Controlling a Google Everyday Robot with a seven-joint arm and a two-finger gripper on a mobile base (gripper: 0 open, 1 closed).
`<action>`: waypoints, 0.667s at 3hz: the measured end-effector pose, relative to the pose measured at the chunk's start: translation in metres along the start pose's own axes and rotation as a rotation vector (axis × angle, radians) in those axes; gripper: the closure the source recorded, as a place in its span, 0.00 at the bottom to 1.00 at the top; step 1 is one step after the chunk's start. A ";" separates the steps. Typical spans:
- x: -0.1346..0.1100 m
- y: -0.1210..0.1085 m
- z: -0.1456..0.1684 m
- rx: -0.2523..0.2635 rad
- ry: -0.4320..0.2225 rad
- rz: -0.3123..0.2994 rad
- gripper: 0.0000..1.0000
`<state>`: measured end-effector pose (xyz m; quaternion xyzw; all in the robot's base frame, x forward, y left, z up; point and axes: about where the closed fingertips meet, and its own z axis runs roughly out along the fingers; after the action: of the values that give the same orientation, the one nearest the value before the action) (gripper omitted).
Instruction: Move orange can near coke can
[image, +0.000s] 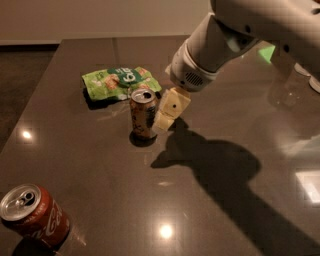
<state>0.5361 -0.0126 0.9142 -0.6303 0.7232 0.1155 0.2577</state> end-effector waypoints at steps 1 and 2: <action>-0.015 -0.001 0.013 -0.019 -0.036 -0.014 0.00; -0.023 0.000 0.018 -0.043 -0.057 -0.022 0.10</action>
Offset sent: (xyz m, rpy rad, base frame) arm 0.0077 0.0387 -0.0048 0.0826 0.0468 0.0802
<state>0.5422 0.0157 0.9108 -0.6399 0.7061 0.1458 0.2658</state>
